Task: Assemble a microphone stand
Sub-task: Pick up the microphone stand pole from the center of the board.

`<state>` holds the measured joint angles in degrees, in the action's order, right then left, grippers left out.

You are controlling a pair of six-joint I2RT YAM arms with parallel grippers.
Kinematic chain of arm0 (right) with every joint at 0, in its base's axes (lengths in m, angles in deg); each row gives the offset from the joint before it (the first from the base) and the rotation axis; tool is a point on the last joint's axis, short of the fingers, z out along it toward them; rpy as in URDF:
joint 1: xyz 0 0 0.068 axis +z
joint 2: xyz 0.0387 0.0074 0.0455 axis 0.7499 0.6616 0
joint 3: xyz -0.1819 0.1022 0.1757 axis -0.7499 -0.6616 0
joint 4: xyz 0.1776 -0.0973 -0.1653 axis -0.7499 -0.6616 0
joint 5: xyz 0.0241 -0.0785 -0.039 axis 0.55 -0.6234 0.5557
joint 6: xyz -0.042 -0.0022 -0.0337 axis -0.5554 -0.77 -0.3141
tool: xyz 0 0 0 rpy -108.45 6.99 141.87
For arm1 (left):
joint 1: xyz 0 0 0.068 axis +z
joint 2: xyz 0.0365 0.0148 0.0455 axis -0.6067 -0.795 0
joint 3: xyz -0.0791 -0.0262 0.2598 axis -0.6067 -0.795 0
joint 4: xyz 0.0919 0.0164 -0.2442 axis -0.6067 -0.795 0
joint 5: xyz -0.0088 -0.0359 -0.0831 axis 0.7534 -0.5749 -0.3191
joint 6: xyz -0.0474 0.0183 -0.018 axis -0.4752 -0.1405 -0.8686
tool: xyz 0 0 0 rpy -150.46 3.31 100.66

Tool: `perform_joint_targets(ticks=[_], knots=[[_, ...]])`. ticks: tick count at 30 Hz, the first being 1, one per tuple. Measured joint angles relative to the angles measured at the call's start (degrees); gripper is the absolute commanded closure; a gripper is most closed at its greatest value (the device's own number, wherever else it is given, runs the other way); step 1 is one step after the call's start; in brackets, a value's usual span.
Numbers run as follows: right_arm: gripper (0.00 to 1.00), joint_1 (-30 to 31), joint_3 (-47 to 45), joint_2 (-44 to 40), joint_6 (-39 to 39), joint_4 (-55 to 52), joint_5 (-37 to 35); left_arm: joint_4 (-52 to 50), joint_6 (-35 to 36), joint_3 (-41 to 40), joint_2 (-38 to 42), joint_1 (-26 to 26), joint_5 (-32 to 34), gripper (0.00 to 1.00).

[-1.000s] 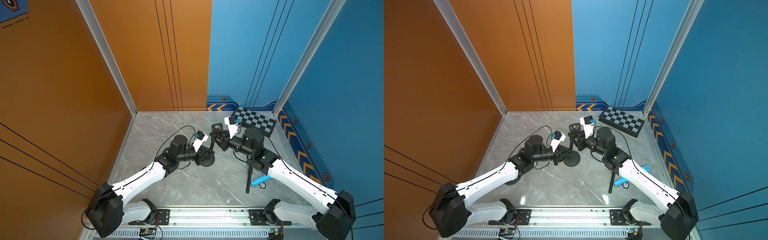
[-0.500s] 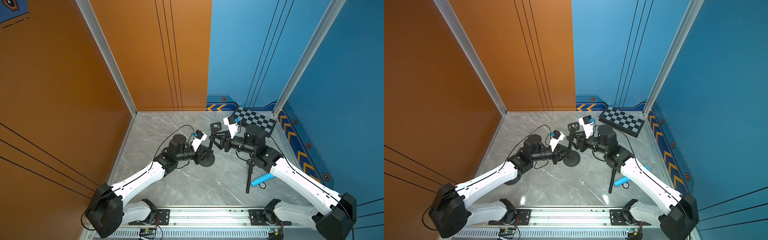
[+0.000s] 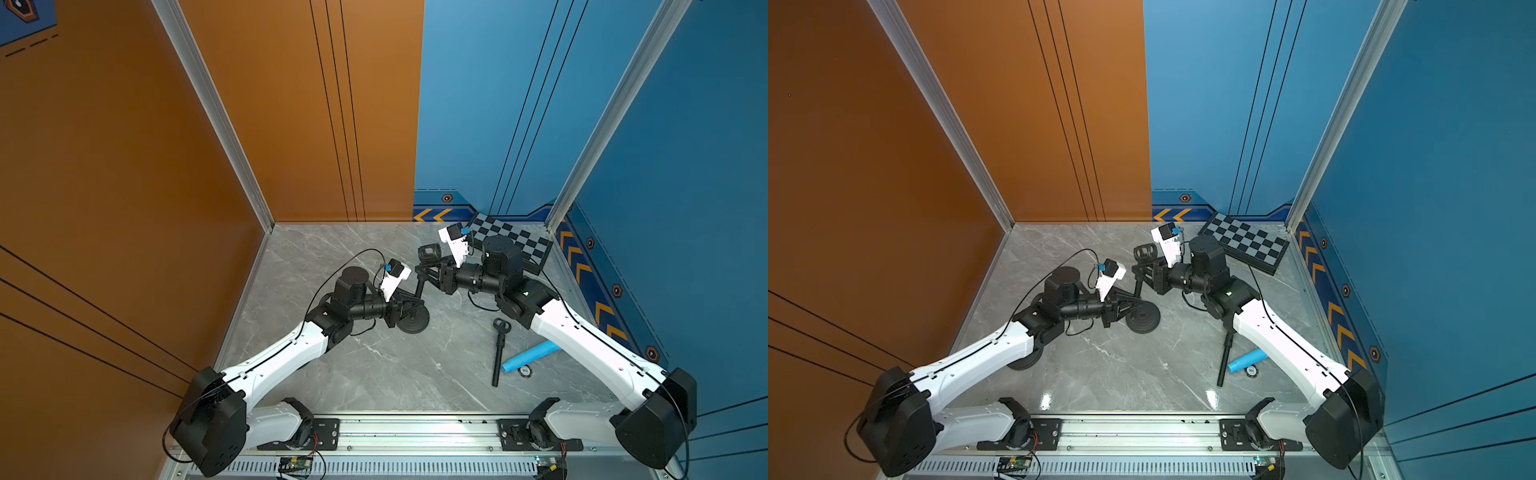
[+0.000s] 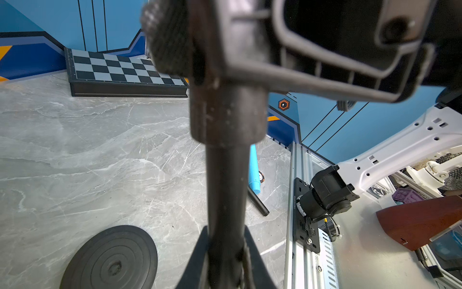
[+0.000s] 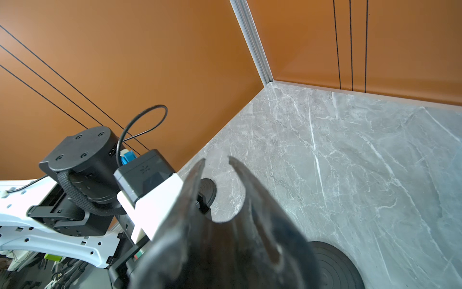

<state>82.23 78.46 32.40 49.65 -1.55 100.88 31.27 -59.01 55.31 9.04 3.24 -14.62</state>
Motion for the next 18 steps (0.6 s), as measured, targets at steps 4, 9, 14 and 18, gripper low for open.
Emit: perform_joint_targets(ticks=[4, 9, 14, 18], knots=[[0.97, -0.02, 0.00, 0.02, 0.02, -0.44, -0.20, 0.31, 0.42, 0.04, 0.00, 0.04, 0.11, 0.28], [0.98, 0.15, -1.84, -0.42, -0.55, 0.83, -6.23, 0.74, 0.57, 0.28, -0.11, 0.44, 1.84, 0.02], [0.97, 0.63, -10.43, -0.55, -3.54, 11.65, -16.02, 1.64, 2.47, -0.11, -2.29, 1.11, 6.08, 0.02], [0.97, 3.50, -13.86, 2.10, -7.98, 17.33, -22.91, 3.26, 4.57, -2.40, -5.68, 1.22, 9.66, 0.02]])
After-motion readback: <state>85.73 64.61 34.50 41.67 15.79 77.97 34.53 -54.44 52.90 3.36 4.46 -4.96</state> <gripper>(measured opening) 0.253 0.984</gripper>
